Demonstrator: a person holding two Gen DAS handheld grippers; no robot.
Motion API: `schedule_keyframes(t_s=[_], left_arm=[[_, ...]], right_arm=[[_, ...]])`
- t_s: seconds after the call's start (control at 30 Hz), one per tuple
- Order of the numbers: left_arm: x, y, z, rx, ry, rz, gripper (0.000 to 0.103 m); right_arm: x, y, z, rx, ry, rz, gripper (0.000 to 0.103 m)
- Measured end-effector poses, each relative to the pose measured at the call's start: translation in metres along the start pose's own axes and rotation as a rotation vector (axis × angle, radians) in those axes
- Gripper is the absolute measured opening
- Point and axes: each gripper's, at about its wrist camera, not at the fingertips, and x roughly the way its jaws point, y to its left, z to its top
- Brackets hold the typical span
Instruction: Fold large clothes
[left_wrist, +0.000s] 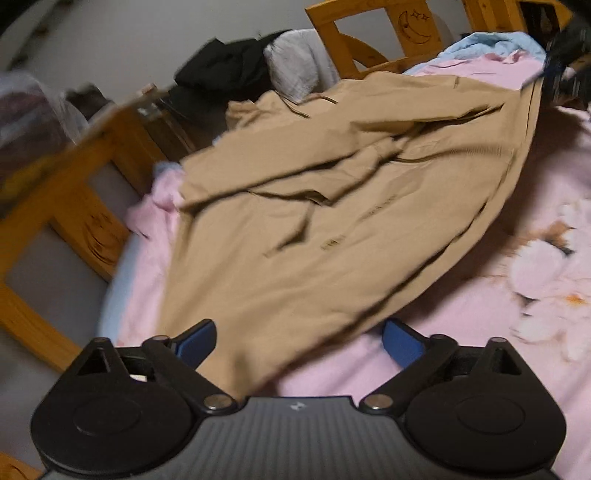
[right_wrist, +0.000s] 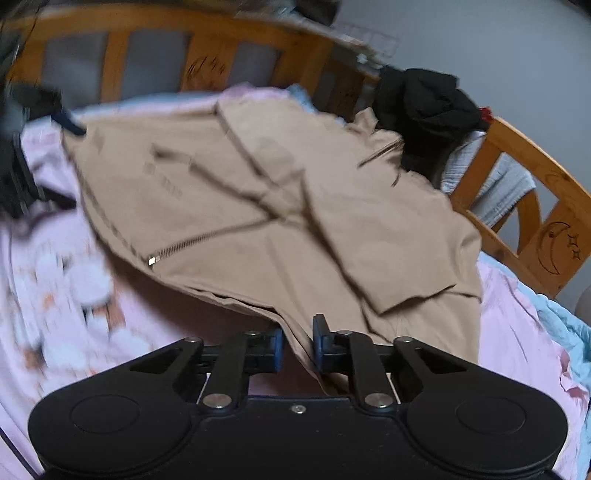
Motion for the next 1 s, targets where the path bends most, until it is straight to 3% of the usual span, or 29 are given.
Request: schedule_keyframes(t_s=[0.07,0.1,0.13,0.2,0.27,0.43,0.6,0.8,0.9,1.0], left_arm=[[0.002,0.003,0.005,0.01,-0.008,0.035,0.081],[0.003,0.005,0.007,0.014,-0.012,0.048,0.069],[0.002,0.008,0.009,0.012,-0.023,0.059,0.046],[0.0,0.014,0.012,-0.003,-0.027,0.062,0.012],[-0.01,0.023,0.012,-0.04,-0.065,0.039,0.004],[-0.051,0.038,0.009,-0.035,-0.138,-0.008,0.001],[-0.102,0.041,-0.003,-0.01,-0.103,-0.101,0.001],[-0.145,0.03,-0.028,0.019,0.049,-0.252,0.002],[-0.138,0.021,-0.04,0.002,0.127,-0.299,0.003],[-0.126,0.025,-0.04,-0.068,0.189,-0.344,0.012]], right_arm=[[-0.014,-0.01,0.01,0.052,-0.03,-0.001,0.008],[-0.019,-0.013,0.014,0.063,-0.037,0.0,0.007],[-0.024,-0.015,0.018,0.067,-0.043,0.001,0.006],[-0.03,-0.016,0.023,0.051,-0.045,0.01,0.005],[-0.034,-0.01,0.024,-0.001,-0.039,0.013,0.004],[-0.049,0.005,0.016,-0.082,-0.01,0.03,0.003],[-0.092,0.024,0.009,-0.167,0.047,0.08,0.002],[-0.14,0.061,-0.011,-0.267,0.183,0.229,0.002],[-0.142,0.076,-0.02,-0.28,0.218,0.279,0.002],[-0.132,0.075,-0.018,-0.242,0.239,0.301,0.004]])
